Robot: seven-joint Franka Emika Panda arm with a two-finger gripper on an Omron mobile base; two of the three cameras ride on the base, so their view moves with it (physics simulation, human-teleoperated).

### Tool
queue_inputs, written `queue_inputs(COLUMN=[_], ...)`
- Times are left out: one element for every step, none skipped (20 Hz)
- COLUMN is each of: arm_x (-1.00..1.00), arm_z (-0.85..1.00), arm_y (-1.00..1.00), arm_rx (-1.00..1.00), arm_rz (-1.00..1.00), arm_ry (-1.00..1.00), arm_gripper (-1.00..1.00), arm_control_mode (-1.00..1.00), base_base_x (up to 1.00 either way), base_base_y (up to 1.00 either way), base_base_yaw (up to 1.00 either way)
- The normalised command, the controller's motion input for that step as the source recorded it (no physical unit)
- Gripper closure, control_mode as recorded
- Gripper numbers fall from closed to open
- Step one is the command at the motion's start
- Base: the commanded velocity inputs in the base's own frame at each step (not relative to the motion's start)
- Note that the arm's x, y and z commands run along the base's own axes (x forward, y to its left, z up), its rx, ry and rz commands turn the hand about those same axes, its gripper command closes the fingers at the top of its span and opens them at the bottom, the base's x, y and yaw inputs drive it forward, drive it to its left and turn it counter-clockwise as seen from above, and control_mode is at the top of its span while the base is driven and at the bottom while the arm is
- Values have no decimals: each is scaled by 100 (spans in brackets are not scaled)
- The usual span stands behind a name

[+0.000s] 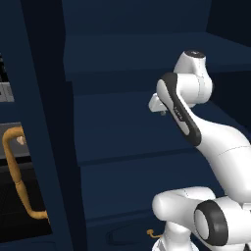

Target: Pick up the bowls on the counter and stack them on top of one another in the open cabinet. Place the smaller bowl on top of the larger bowl.

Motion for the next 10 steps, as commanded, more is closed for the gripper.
queue_inputs(arm_x=[0, -1, -14, -23, -34, -44, -44, -49, -52, -58], arm_z=[-6, -9, -20, -20, -19, -14, -15, -16, -13, -4], arm_y=[0, 0, 0, 0, 0, 0, 0, 0, 0, 0], arm_rx=[0, 0, -2, -2, 0, 0, 0, 0, 0, 0], arm_rz=[0, 0, 0, 0, 0, 0, 0, 0, 0, 0], arm_ry=[0, 0, 0, 0, -5, -7, -8, -12, -13, -13], arm_gripper=[-100, -100, -100, -100, -100, -100, -100, -100, -100, -100], arm_control_mode=[-100, -100, -100, -100, -100, -100, -100, -100, -100, -100], base_base_x=[0, 0, 0, 0, 0, 0, 0, 0, 0, 0], base_base_y=[0, 0, 0, 0, 0, 0, 0, 0, 0, 0], base_base_yaw=[0, 0, 0, 0, 0, 0, 0, 0, 0, 0])
